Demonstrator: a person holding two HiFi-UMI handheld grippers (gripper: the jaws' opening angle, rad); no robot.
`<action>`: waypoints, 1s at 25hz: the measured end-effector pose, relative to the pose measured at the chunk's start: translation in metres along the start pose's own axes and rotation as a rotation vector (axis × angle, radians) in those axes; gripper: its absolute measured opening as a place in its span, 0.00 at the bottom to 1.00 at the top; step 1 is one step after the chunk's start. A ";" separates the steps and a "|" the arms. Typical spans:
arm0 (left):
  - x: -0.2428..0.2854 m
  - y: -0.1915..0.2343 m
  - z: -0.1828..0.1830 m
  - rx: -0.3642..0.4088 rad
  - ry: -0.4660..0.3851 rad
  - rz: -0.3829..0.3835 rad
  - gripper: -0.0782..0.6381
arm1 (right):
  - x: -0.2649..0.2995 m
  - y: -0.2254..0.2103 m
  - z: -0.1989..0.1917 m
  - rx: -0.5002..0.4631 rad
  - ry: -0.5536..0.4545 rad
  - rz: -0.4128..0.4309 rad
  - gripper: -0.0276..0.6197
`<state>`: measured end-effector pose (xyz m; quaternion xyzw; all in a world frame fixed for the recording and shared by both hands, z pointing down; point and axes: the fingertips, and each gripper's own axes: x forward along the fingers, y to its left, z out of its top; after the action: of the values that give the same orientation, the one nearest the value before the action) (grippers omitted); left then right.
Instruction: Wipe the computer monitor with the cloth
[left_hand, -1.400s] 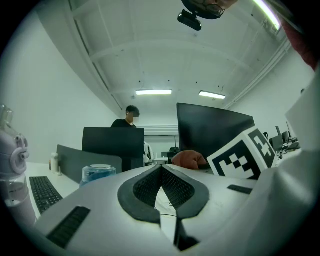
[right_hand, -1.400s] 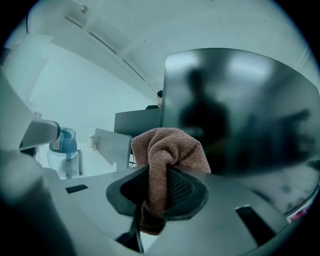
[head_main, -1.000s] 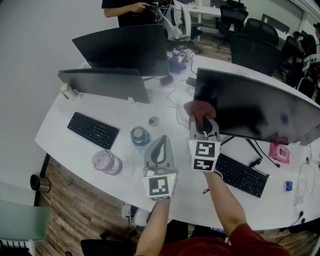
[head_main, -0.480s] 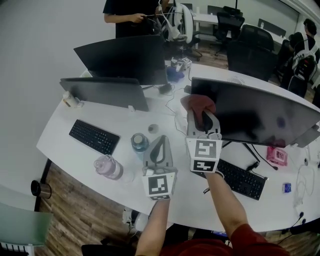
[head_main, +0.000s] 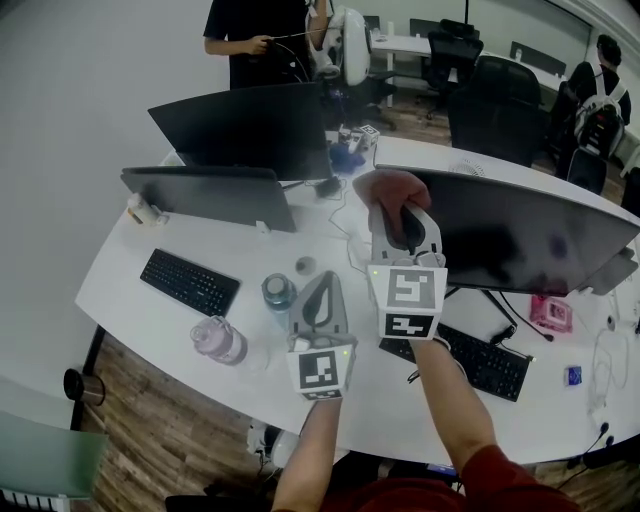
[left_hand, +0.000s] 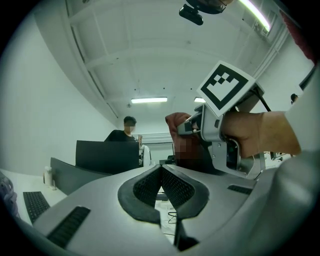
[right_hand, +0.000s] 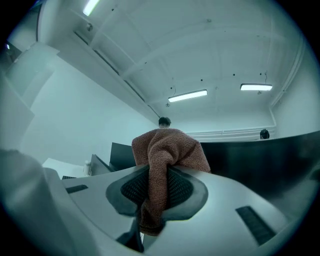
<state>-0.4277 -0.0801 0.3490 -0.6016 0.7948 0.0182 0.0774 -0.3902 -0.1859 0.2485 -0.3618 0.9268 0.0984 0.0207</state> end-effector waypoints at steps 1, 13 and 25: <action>0.000 -0.001 0.001 0.000 -0.002 -0.002 0.15 | 0.000 -0.001 0.005 -0.004 -0.007 -0.003 0.17; 0.005 -0.013 0.012 0.008 -0.018 -0.023 0.15 | -0.004 -0.014 0.019 -0.023 0.002 -0.019 0.17; 0.027 -0.075 0.031 0.020 -0.047 -0.120 0.15 | -0.033 -0.078 0.011 -0.024 0.008 -0.100 0.17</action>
<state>-0.3597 -0.1225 0.3193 -0.6469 0.7553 0.0198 0.1031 -0.3138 -0.2176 0.2284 -0.4082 0.9064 0.1068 0.0177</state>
